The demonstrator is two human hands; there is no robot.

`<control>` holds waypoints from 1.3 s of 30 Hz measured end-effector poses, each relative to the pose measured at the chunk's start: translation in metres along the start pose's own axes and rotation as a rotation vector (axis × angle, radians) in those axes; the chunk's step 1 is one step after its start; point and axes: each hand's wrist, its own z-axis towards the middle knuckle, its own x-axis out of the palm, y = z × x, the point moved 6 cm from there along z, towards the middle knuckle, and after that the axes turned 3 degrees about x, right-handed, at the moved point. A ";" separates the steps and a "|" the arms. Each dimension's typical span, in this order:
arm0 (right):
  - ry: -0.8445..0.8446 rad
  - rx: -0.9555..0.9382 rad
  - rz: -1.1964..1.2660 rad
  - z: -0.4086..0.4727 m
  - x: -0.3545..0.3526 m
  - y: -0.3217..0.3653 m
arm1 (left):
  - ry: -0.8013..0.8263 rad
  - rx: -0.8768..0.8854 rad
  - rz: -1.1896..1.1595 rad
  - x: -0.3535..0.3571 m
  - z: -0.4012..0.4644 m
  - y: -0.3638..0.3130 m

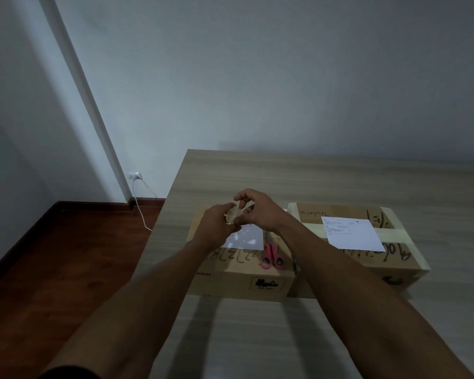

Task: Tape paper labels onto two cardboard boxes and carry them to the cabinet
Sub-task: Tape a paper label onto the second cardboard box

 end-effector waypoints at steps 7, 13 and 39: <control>0.018 -0.015 -0.063 0.000 0.005 0.002 | -0.011 -0.014 -0.018 0.000 -0.003 0.002; 0.010 -0.017 -0.103 0.000 0.009 0.002 | -0.030 -0.031 -0.012 -0.002 -0.004 0.005; 0.011 -0.057 -0.120 0.002 0.012 0.009 | -0.046 -0.040 0.053 -0.011 -0.001 0.003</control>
